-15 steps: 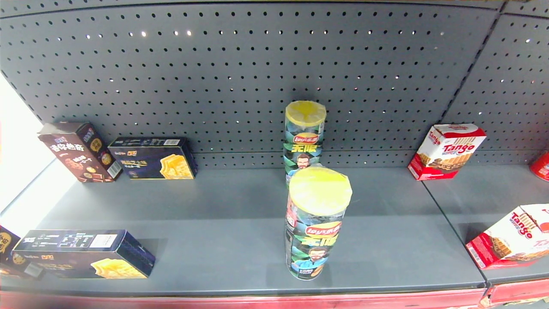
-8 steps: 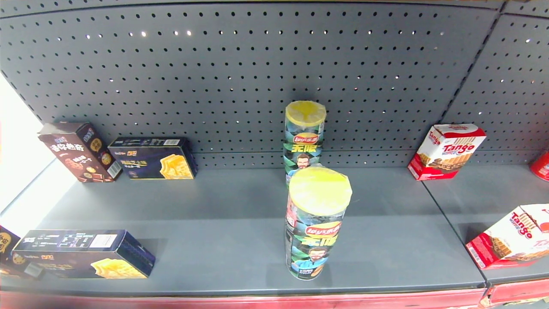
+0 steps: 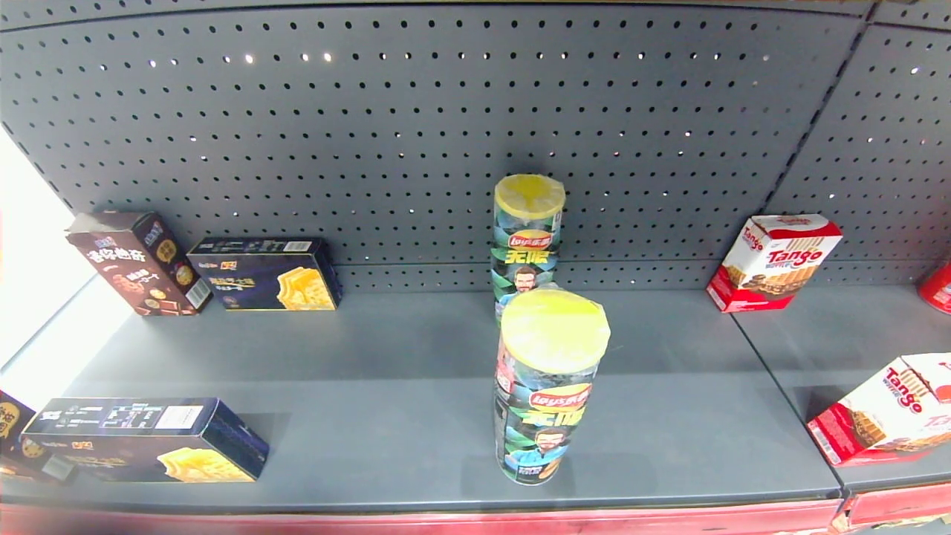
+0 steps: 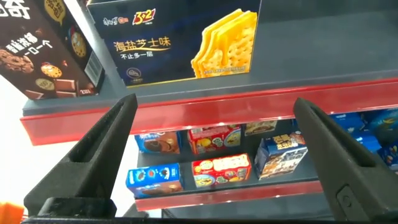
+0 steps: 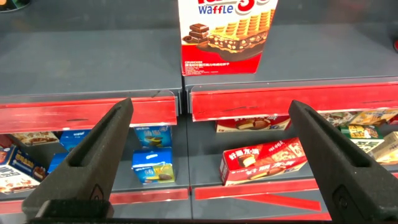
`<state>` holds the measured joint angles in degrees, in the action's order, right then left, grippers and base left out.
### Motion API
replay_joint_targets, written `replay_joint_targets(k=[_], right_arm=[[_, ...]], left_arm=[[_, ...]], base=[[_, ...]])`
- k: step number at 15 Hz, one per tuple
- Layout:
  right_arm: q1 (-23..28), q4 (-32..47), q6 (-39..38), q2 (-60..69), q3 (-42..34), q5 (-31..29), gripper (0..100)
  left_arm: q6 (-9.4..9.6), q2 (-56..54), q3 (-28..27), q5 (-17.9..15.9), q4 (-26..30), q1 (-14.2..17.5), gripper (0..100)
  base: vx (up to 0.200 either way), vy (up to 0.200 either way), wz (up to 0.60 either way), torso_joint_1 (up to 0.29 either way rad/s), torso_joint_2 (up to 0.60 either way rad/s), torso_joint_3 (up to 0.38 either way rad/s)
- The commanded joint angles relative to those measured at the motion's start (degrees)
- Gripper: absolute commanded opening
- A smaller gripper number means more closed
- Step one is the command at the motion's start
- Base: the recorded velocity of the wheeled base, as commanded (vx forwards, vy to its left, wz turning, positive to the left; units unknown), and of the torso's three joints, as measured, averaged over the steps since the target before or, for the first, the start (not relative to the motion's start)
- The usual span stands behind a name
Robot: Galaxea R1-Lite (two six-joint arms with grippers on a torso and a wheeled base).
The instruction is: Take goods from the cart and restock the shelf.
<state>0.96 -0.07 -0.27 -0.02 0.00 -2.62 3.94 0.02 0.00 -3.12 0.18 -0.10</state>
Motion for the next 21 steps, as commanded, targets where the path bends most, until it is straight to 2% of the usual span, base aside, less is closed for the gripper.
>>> replay_joint_targets(k=[1,2,9,12,13,16,21], right_arm=[[0.0,0.0,0.0,0.0,0.0,0.0,100],[0.0,0.0,0.0,0.0,0.0,0.0,100],[0.0,0.0,0.0,0.0,0.0,0.0,100],[0.0,0.0,0.0,0.0,0.0,0.0,100],[0.0,0.0,0.0,0.0,0.0,0.0,100],[0.0,0.0,0.0,0.0,0.0,0.2,100],[0.0,0.0,0.0,0.0,0.0,0.2,100]], left_arm=[[-0.77,0.0,0.0,0.1,0.0,0.0,100],[-1.65,0.0,0.0,0.1,-0.1,0.0,100],[-1.56,0.0,-0.1,-0.4,-0.1,0.0,100],[-2.18,0.0,-0.1,0.0,-0.1,0.0,100],[-2.18,0.0,-0.1,0.0,-0.1,0.0,100],[-0.6,0.0,-0.1,-1.3,-0.1,-0.1,100],[-1.65,0.0,-0.1,-0.9,-0.1,0.0,100]], base=[[0.0,0.0,0.0,0.0,0.0,0.0],[0.0,0.0,0.0,0.0,0.0,0.0],[0.0,0.0,0.0,0.0,0.0,0.0],[0.0,0.0,0.0,0.0,0.0,0.0],[0.0,0.0,0.0,0.0,0.0,0.0],[0.0,0.0,0.0,0.0,0.0,0.0],[0.0,0.0,0.0,0.0,0.0,0.0]])
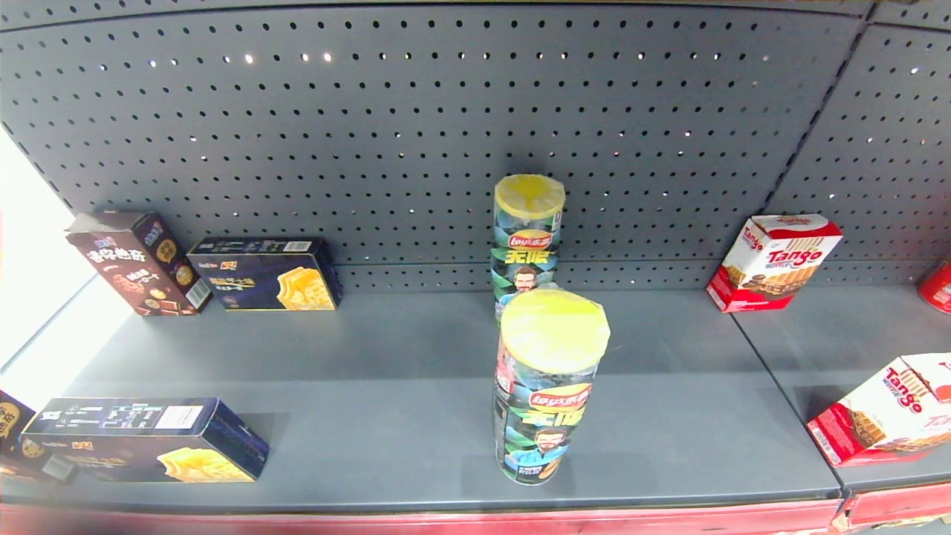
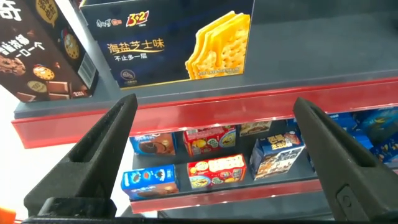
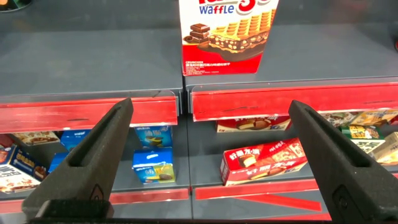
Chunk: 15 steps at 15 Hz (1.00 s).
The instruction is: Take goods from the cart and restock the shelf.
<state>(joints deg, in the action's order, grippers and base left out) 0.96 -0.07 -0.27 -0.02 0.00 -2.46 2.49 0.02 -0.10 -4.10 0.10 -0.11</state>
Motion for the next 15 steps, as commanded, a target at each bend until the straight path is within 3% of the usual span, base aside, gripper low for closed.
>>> replay_joint_targets(k=[1,3,5,9,12,15], right_arm=[[0.0,0.0,0.0,0.0,0.0,0.0,100],[0.0,0.0,0.0,0.0,0.0,0.0,100],[0.0,0.0,0.0,0.0,0.0,0.0,100],[0.0,0.0,0.0,0.0,0.0,0.0,100],[0.0,0.0,0.0,0.0,0.0,0.0,100],[0.0,0.0,0.0,0.0,0.0,0.0,100]], left_arm=[[0.41,0.0,0.1,0.0,0.0,0.0,100],[0.68,0.0,0.0,0.3,0.0,0.0,100],[-0.82,0.0,0.0,0.5,0.0,0.0,100],[-0.55,0.0,0.0,0.6,0.0,0.0,100],[-1.08,0.0,0.0,1.5,0.0,0.0,100],[-1.26,0.0,0.0,1.5,0.0,0.0,100]], base=[[0.0,0.0,0.0,0.0,0.0,0.0],[0.0,0.0,0.0,0.0,0.0,0.0],[0.0,0.0,0.0,0.0,0.0,0.0],[0.0,0.0,0.0,0.0,0.0,0.0],[0.0,-0.2,0.0,0.004,0.0,0.004],[0.0,0.0,0.0,0.0,0.0,0.0]])
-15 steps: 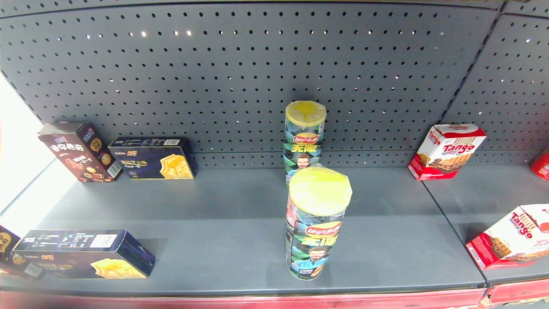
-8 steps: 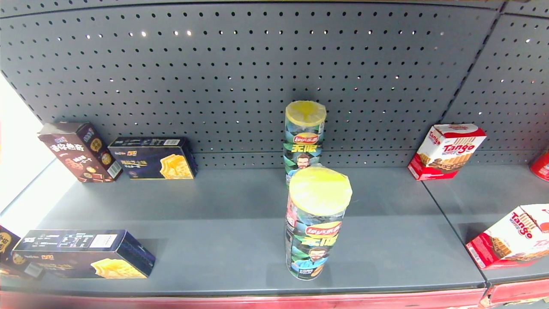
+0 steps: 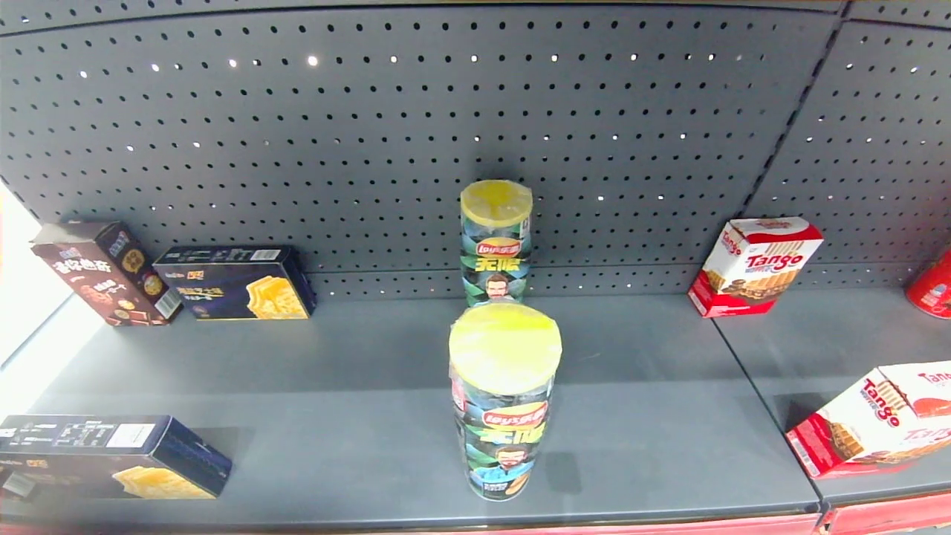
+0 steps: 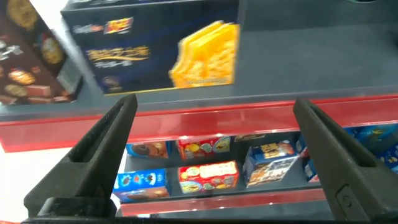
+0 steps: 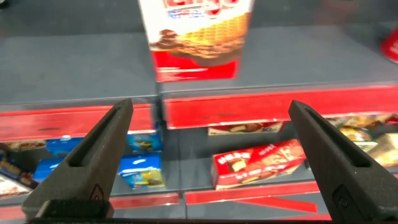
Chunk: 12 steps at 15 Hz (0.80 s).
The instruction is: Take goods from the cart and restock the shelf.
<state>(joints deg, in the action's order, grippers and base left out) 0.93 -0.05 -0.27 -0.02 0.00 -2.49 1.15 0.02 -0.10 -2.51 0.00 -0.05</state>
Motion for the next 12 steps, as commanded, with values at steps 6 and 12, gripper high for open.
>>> replay_joint_targets(k=[6,12], right_arm=[[0.0,0.0,0.0,0.0,0.0,0.0,100],[0.0,0.0,0.0,0.0,0.0,0.0,100]], left_arm=[[0.0,0.0,0.0,0.1,0.1,0.0,100],[-0.09,0.0,0.0,0.1,0.0,0.0,100]], base=[[0.0,0.0,0.0,0.0,0.0,0.0],[0.0,0.1,0.0,0.0,0.0,0.004]])
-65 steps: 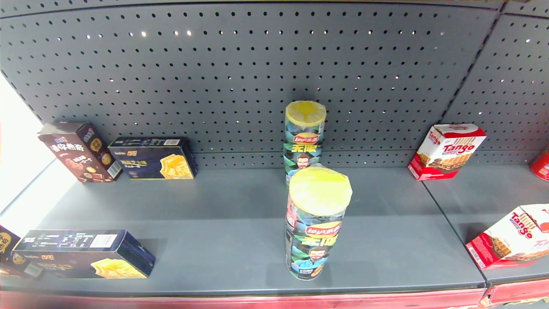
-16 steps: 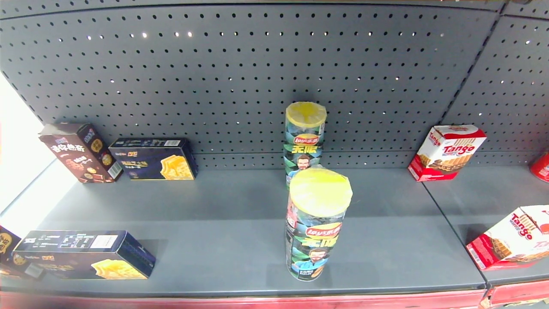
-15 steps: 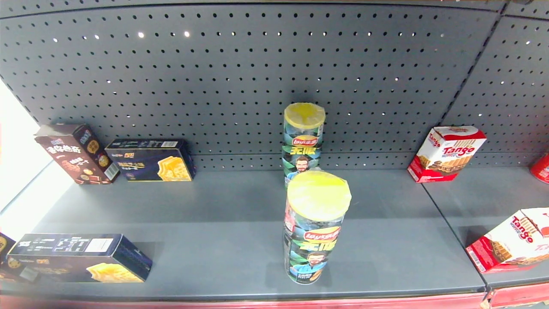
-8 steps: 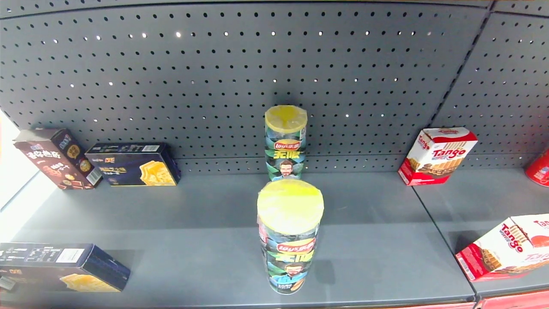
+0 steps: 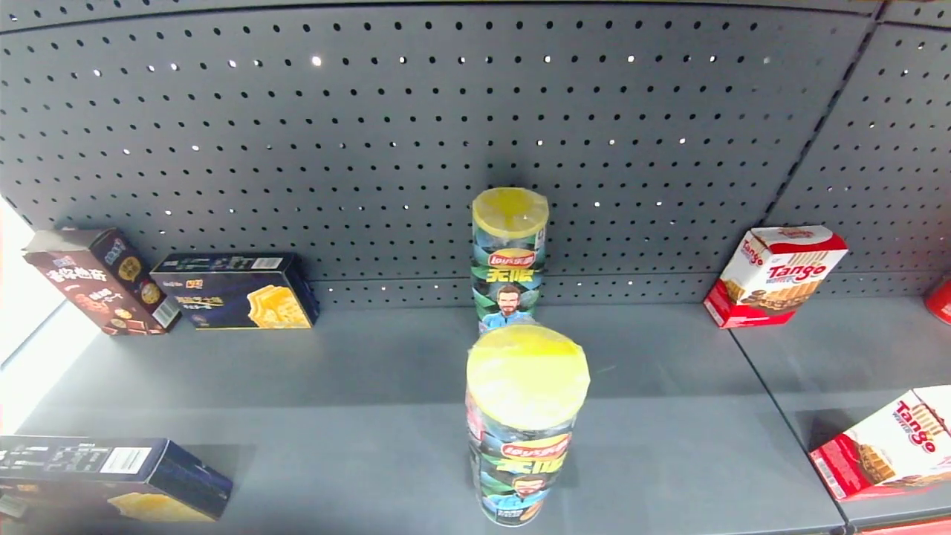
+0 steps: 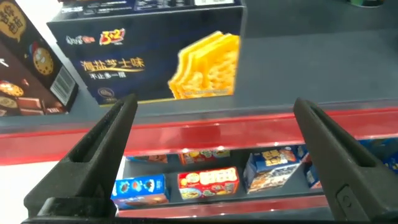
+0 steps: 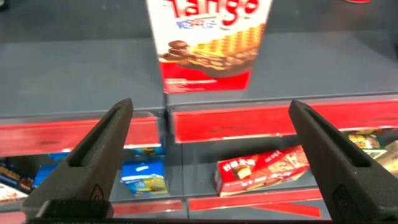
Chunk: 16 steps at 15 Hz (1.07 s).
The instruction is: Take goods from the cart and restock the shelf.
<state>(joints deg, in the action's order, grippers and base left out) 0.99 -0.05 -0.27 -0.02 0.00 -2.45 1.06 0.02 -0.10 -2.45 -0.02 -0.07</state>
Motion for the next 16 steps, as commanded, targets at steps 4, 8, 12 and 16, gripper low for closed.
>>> replay_joint_targets(k=[4,8,12,16], right_arm=[[0.0,0.0,0.0,0.0,0.0,0.0,100],[0.0,0.0,0.0,0.0,0.0,0.0,100],[0.0,0.0,0.0,0.0,0.0,0.0,100],[0.0,0.0,0.0,0.0,0.0,0.0,100]], left_arm=[[0.17,0.0,0.0,-0.2,0.1,0.0,100],[0.26,0.0,0.0,-0.1,0.1,0.0,100],[0.52,0.0,0.1,-0.5,0.0,0.0,100],[0.26,0.0,0.0,-0.4,0.1,0.0,100]], base=[[0.0,0.0,0.0,0.0,0.0,0.0],[0.0,0.0,0.0,0.0,0.0,0.0],[-0.1,0.0,0.0,-0.001,0.0,-0.001],[0.0,0.0,0.0,0.0,0.0,0.0]])
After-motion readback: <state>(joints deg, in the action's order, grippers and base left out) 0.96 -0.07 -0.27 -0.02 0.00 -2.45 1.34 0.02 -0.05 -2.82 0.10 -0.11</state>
